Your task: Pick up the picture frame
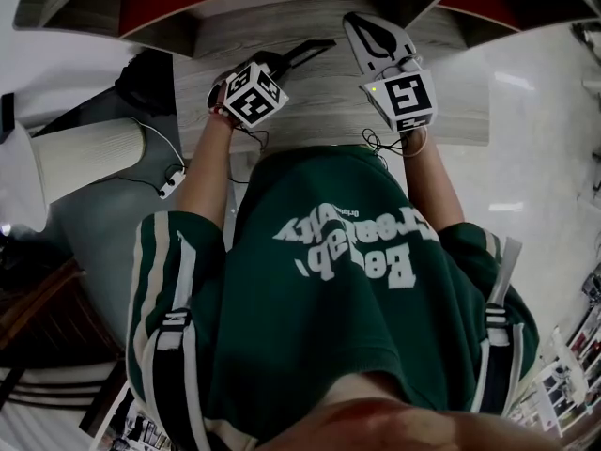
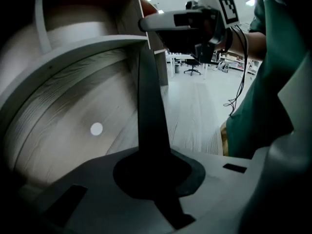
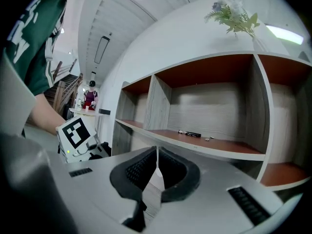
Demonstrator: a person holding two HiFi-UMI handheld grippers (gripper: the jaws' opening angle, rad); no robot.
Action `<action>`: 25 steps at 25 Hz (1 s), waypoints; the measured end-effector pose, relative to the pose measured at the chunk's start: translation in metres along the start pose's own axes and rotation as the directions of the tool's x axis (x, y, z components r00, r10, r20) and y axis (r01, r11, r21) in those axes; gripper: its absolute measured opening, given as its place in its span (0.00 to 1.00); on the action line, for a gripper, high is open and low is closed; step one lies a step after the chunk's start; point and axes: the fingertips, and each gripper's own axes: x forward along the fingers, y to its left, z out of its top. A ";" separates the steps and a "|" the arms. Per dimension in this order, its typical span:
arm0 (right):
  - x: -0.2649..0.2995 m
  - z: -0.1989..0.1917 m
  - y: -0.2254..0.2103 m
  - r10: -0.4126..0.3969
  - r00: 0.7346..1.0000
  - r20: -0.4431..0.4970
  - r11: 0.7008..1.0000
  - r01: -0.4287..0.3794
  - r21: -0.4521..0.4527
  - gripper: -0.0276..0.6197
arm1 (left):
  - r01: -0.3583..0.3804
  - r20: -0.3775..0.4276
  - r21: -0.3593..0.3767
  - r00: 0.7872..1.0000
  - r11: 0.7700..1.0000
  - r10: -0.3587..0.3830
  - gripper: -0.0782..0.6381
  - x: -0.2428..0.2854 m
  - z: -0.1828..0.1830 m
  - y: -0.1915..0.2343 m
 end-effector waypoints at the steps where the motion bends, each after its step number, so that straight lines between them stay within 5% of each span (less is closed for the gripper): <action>1: 0.002 0.001 0.002 0.005 1.000 -0.004 1.000 -0.005 -0.003 0.10 | -0.012 0.023 -0.009 1.000 1.000 0.012 0.15 -0.007 0.004 0.001; 8: 0.013 0.015 0.017 -0.035 0.999 0.001 0.999 0.035 -0.021 0.10 | -0.105 0.203 -0.110 0.971 0.988 0.126 0.15 -0.062 0.012 0.017; 15: 0.027 0.033 0.032 -0.098 0.995 0.015 0.995 0.098 -0.013 0.10 | -0.125 0.301 -0.150 0.939 0.981 0.166 0.15 -0.103 0.005 0.032; 25: 0.033 0.055 0.069 -0.131 0.991 0.036 0.991 0.131 0.009 0.10 | -0.168 0.487 -0.233 0.832 0.958 0.265 0.15 -0.174 0.005 0.046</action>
